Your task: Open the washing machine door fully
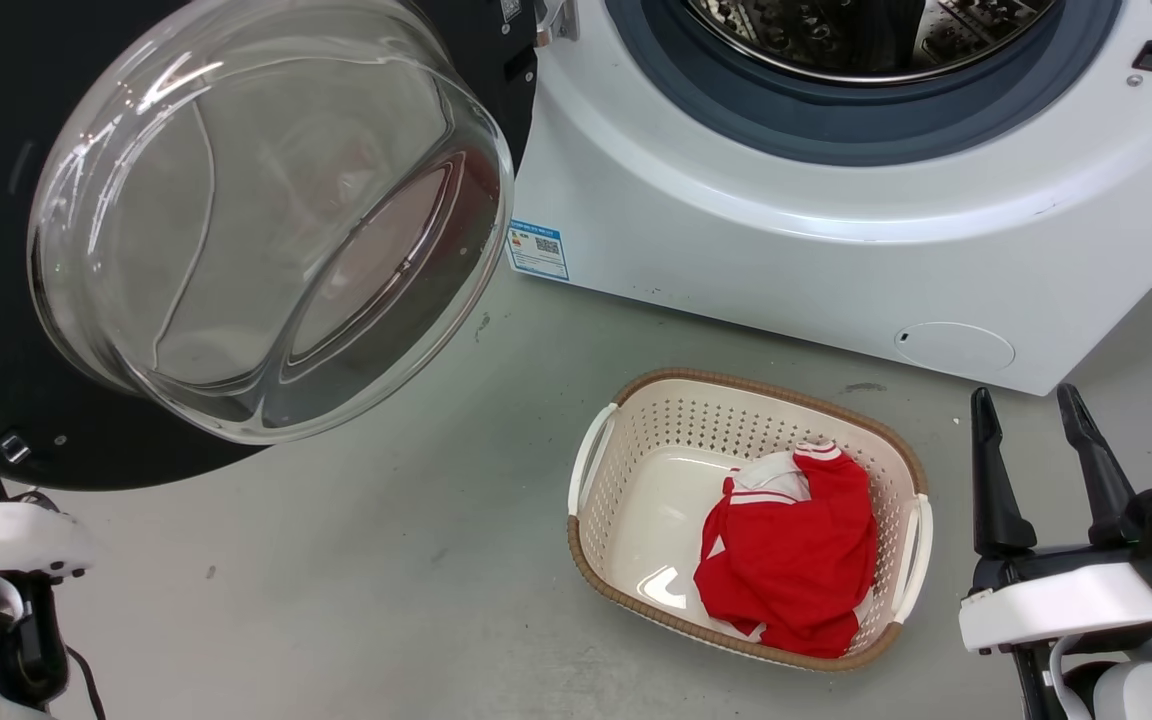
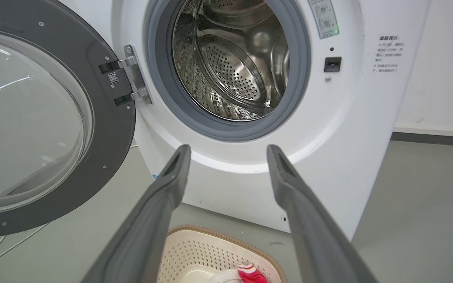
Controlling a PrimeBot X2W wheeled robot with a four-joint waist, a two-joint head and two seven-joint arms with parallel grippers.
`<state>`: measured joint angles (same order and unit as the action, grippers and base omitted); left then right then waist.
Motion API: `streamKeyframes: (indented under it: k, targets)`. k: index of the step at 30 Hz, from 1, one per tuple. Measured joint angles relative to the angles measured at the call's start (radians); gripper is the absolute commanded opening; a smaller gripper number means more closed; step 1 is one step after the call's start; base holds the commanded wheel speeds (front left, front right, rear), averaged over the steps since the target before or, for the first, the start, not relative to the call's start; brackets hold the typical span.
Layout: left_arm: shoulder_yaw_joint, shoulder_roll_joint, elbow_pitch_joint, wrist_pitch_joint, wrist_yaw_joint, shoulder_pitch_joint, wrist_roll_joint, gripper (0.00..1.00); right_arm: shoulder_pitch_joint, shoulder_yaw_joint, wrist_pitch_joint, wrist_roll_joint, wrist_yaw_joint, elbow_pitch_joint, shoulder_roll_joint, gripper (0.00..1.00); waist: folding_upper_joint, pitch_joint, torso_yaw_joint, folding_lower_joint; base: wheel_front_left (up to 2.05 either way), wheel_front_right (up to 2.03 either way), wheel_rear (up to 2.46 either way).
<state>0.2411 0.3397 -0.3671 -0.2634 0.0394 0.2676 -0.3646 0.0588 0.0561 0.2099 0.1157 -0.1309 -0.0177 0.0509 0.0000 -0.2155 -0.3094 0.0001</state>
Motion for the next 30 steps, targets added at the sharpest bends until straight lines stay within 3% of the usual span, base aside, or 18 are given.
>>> streamKeyframes:
  k: [9,15,23,30]
  targets:
    - [0.068,-0.017,-0.057,0.000,-0.035,0.034,0.050,0.00,0.002,0.001,-0.001,0.000,0.000,-0.002,0.000,1.00,0.0000,0.013,0.008,0.0000,0.00,0.00,0.00]
    - [0.094,-0.058,0.012,0.000,-0.048,-0.029,0.110,0.00,-0.003,-0.001,0.006,0.018,0.000,-0.019,0.000,1.00,0.0000,0.050,0.022,-0.0001,0.00,0.00,0.00]
    - [0.093,-0.164,0.177,0.000,-0.064,-0.203,0.172,0.00,-0.024,-0.011,0.020,0.034,0.000,-0.043,0.000,1.00,0.0000,0.112,0.055,-0.0001,0.00,0.00,0.00]
    - [-0.012,-0.257,0.287,0.000,-0.081,-0.298,0.228,0.00,-0.042,-0.027,0.023,0.035,0.000,-0.055,0.000,1.00,0.0000,0.149,0.105,-0.0001,0.00,0.00,0.00]
